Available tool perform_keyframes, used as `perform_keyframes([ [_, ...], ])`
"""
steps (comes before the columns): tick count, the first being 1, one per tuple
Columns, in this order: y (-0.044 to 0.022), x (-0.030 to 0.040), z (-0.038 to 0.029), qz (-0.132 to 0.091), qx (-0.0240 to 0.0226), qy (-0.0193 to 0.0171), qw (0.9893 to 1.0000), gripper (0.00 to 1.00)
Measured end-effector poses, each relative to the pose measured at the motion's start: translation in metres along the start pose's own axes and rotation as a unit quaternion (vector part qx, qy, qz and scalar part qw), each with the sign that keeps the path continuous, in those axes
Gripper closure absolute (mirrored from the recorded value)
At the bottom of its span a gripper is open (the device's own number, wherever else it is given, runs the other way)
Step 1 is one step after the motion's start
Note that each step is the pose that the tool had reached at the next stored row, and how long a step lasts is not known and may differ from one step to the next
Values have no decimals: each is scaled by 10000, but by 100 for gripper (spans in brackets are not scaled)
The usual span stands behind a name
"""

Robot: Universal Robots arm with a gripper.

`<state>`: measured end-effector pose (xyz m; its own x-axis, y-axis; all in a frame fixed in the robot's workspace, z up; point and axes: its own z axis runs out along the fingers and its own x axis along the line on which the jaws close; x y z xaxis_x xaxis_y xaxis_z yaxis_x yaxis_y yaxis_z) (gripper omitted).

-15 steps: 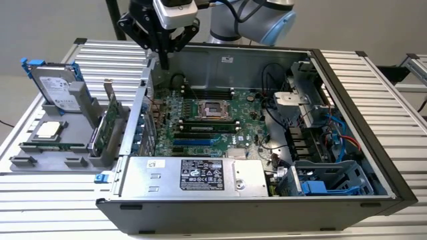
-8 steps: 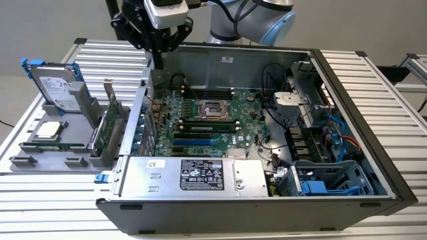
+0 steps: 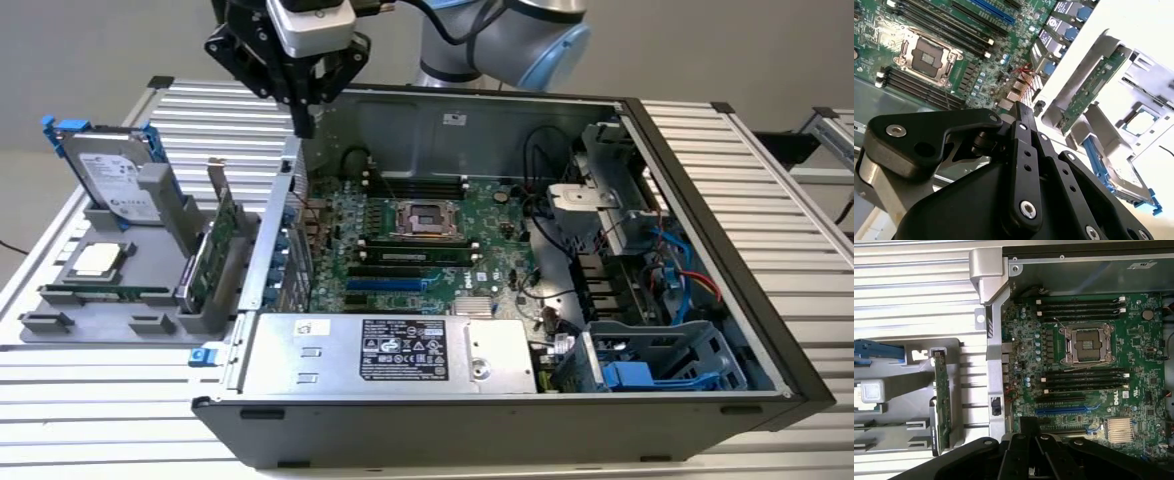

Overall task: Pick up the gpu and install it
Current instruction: 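Reach for the gpu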

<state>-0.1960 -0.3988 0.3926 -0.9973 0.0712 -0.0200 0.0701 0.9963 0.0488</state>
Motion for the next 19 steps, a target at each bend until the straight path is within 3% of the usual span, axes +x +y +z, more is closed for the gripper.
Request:
perform_keyframes([
  [11,-9,126,-3,0,0,0,10000,100],
  [19,-19,275,-7,0,0,-5,10000,100],
])
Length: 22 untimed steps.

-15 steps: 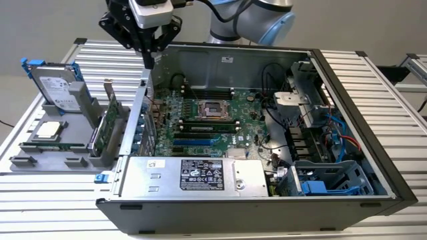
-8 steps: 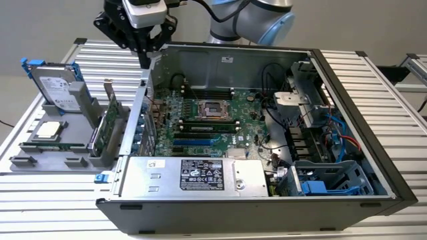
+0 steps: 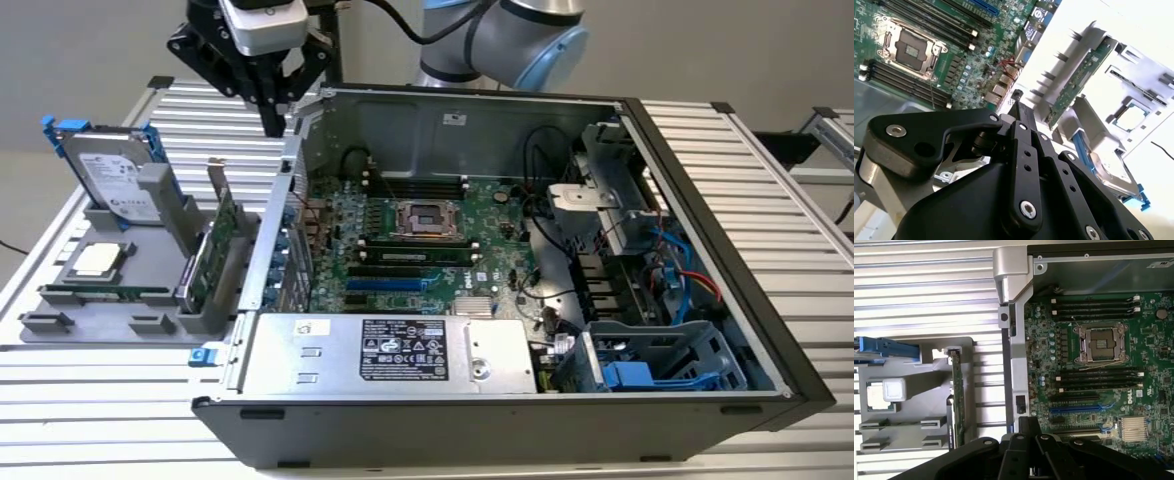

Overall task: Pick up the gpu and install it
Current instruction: 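Reach for the gpu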

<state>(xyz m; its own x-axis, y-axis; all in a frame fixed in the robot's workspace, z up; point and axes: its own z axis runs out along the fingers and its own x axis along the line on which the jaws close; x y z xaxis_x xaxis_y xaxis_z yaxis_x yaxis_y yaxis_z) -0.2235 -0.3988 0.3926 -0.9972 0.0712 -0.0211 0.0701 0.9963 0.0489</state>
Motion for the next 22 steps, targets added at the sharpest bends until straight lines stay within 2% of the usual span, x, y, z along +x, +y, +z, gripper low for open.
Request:
perform_keyframes([
  [11,-15,213,-5,0,0,0,10000,100],
  [13,-19,270,-7,0,0,0,10000,100],
  [22,-29,408,-10,0,0,0,10000,100],
])
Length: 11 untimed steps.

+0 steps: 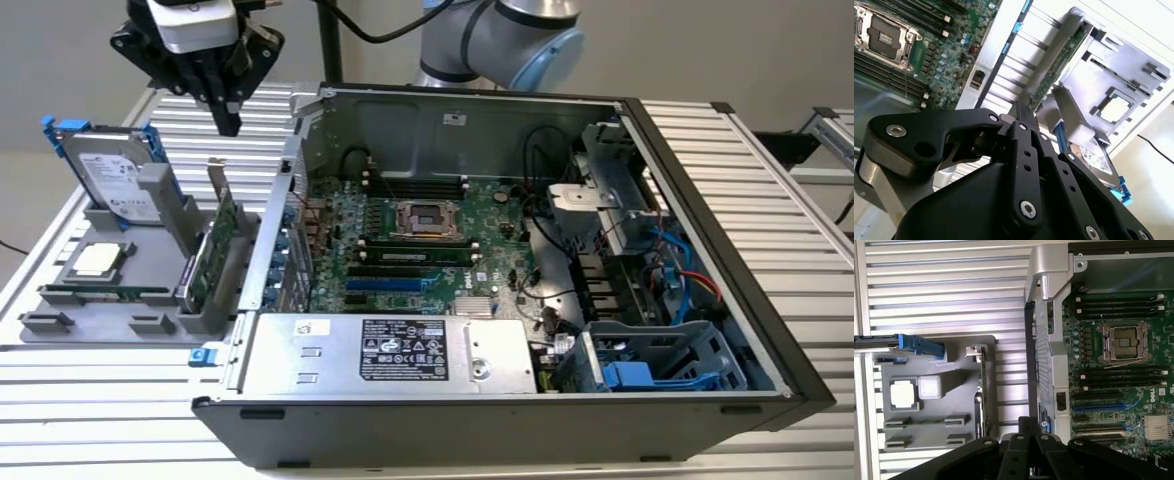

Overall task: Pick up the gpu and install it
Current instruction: 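Reach for the gpu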

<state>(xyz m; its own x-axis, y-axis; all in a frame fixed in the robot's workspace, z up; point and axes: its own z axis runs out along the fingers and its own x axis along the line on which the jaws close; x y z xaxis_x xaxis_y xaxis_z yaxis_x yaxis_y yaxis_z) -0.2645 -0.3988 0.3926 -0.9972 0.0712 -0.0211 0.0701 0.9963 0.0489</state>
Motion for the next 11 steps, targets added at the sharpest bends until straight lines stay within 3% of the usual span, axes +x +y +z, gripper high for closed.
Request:
perform_keyframes([
  [11,-12,161,-4,0,0,0,10000,100],
])
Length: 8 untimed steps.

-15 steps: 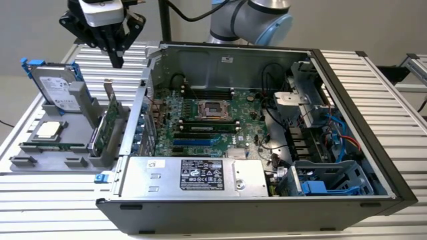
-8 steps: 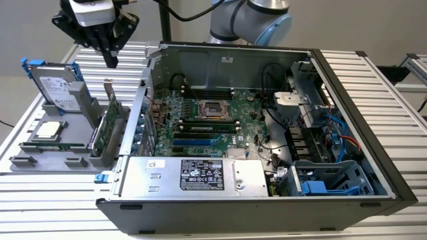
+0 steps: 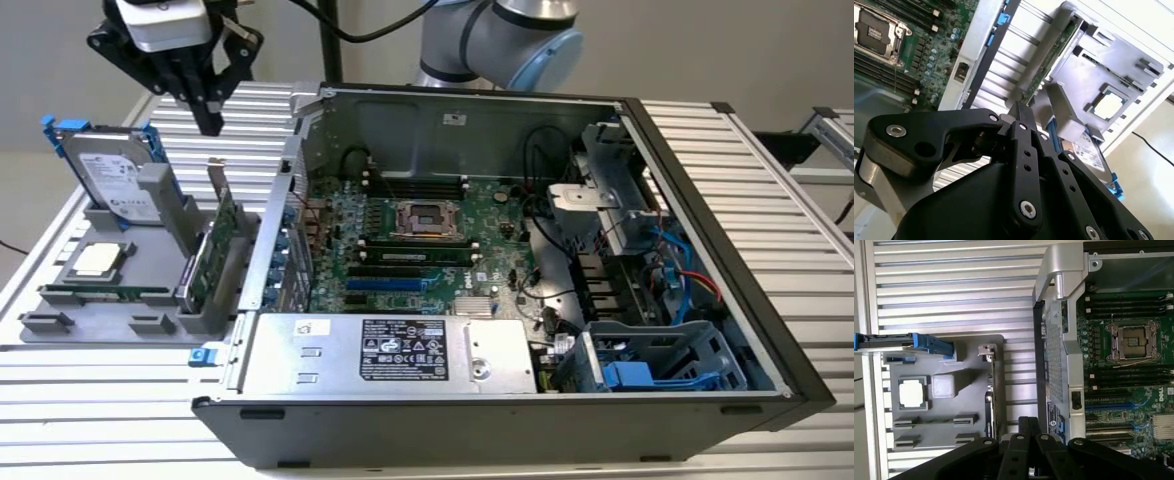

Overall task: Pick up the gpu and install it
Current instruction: 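Reach for the gpu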

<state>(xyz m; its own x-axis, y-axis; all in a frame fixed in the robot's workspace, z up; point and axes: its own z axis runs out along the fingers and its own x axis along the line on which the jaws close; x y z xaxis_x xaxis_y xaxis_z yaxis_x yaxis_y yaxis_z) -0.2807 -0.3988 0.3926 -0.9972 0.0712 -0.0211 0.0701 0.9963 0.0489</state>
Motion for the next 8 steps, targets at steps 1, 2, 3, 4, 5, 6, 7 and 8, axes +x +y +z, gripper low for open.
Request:
perform_keyframes([
  [1,-1,12,-1,0,0,0,10000,100],
  [2,-2,25,-1,0,0,0,10000,100],
  [3,-3,37,-1,0,0,0,10000,100],
  [4,-3,49,-2,0,0,0,10000,100],
  [5,-4,63,-2,0,0,1,10000,100],
  [6,-6,80,-3,0,0,0,10000,100],
  [7,-7,99,-3,0,0,0,10000,100],
  [8,-8,122,-4,0,0,0,10000,100],
])
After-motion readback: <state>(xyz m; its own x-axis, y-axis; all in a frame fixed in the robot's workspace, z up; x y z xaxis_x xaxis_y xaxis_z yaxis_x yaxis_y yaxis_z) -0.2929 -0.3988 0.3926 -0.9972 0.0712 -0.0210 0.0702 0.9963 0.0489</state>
